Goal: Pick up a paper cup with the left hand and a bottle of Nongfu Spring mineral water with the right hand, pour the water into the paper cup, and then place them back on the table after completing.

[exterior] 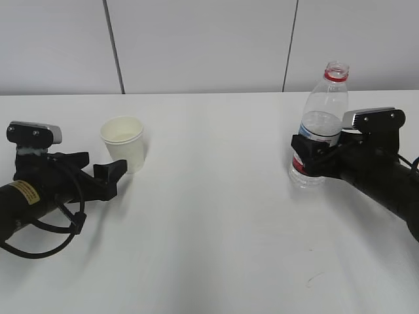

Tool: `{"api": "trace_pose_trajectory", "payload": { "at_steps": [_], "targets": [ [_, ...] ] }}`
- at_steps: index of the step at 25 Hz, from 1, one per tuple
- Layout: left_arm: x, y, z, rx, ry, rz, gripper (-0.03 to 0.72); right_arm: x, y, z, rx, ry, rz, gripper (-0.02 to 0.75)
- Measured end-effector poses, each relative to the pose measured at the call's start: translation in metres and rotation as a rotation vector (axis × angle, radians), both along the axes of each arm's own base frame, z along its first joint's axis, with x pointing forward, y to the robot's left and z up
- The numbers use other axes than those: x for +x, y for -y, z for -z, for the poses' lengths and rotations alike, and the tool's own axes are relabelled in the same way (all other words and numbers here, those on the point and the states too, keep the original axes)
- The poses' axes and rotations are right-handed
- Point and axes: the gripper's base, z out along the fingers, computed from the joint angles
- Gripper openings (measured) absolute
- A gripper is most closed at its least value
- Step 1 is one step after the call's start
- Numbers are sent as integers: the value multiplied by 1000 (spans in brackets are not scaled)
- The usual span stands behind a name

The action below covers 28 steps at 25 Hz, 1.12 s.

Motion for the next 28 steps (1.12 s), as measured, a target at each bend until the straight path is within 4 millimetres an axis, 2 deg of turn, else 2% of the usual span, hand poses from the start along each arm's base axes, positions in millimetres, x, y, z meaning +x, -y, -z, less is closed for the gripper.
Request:
{"api": "trace_pose_trajectory", "payload": {
  "at_steps": [5,11,17,22,28],
  "targets": [
    [0,0,0,0,0,0,543,0,0,0,-2,-1,0,583],
    [0,0,0,0,0,0,543,0,0,0,-3,1,-2,649],
    [0,0,0,0,0,0,543,-1,-1,-4,-4,10,-10,655],
    [0,0,0,0,0,0,543,-8,-1,-12,-6,19,-18,655],
    [0,0,0,0,0,0,543,-19,0,-10,-7,-3,-18,655]
  ]
}}
